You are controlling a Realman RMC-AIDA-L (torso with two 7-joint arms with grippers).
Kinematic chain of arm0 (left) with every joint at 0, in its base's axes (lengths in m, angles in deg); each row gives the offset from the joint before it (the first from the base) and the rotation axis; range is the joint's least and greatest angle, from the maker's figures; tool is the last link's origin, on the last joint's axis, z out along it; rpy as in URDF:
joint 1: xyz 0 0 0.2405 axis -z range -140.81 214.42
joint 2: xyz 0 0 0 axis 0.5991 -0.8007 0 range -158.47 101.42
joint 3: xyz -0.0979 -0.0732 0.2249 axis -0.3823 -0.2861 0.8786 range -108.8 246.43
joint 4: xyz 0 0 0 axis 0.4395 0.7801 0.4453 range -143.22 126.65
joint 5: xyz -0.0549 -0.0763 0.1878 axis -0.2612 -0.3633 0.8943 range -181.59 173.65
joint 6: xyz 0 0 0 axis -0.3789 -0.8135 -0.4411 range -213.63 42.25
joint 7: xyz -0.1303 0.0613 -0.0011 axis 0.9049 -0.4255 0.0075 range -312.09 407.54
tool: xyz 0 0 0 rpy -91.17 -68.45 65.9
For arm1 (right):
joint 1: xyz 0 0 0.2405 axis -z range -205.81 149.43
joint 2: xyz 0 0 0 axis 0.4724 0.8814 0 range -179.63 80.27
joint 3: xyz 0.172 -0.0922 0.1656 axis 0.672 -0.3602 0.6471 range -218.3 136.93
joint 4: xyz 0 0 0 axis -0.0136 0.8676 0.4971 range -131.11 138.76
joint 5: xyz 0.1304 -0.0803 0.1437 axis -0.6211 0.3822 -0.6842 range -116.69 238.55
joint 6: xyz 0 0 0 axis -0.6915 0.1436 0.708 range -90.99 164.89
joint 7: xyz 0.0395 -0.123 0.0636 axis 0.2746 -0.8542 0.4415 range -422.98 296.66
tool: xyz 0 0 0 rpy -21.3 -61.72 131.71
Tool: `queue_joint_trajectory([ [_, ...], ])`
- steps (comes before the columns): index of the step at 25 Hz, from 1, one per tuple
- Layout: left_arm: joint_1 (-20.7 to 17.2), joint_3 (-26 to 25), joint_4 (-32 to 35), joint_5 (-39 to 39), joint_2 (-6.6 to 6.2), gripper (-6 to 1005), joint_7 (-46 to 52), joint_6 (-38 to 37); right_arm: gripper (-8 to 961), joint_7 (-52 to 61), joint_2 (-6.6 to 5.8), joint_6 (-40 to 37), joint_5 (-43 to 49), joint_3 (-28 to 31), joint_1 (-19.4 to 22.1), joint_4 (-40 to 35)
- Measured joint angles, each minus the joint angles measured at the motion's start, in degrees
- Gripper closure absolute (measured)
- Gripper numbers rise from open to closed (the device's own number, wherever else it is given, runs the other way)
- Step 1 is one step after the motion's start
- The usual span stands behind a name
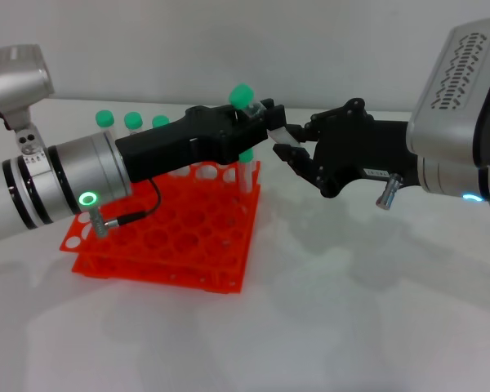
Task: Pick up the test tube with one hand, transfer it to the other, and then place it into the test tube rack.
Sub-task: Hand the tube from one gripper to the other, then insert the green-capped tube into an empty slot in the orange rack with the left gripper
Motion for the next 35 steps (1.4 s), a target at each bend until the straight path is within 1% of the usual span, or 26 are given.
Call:
queue_joint_trajectory([
  [5, -0.07, -0.13, 0.17, 0.1, 0.04, 784, -0.36, 0.02, 679, 0.18, -0.05, 0.74, -0.01, 1.26, 0.64, 0.31],
  [10, -1.01, -0.5, 1.63, -0.11, 0.03, 781, -0.45, 0.02, 675, 2.42, -0.24, 1.38, 1.33, 3.21, 0.78, 1.65],
  [14, -2.42, -0.73, 3.34, -0.5, 0.03, 779, -0.38, 0.01, 540, 3.11, -0.17, 1.37, 2.34, 5.18, 1.06, 3.35],
  [16, -3.82, -0.77, 4.91, -0.97, 0.03, 777, -0.08, 0.01, 473, 3.13, -0.16, 1.23, 2.33, 6.63, 1.29, 4.36],
  [18, -5.32, -0.78, 6.51, -1.14, 0.05, 776, 0.18, 0.0, 380, 3.15, -0.09, 1.09, 2.13, 8.85, 1.76, 5.36],
  [21, -7.95, -0.79, 8.35, -1.18, 0.09, 774, 2.01, -0.08, 240, 3.16, -0.04, 0.39, 1.9, 10.53, 2.5, 5.95],
  [27, -14.64, -1.64, 12.16, -0.79, -0.1, 770, 7.39, -0.31, 91, 3.19, -0.1, -1.22, 1.83, 11.66, 2.98, 7.11],
  [31, -18.2, -2.31, 14.76, -0.53, 0.04, 767, 7.8, 1.64, 94, 3.99, -0.13, -1.54, 1.87, 12.55, 2.7, 8.05],
  [33, -19.36, -2.46, 15.82, -0.06, 0.27, 766, 7.62, 4.51, 95, 4.66, -0.14, -1.53, 2.09, 12.56, 2.32, 8.36],
  [35, -19.57, -2.41, 16.26, 0.66, 0.49, 765, 7.42, 7.11, 96, 5.14, -0.15, -1.39, 2.21, 12.53, 2.09, 8.44],
])
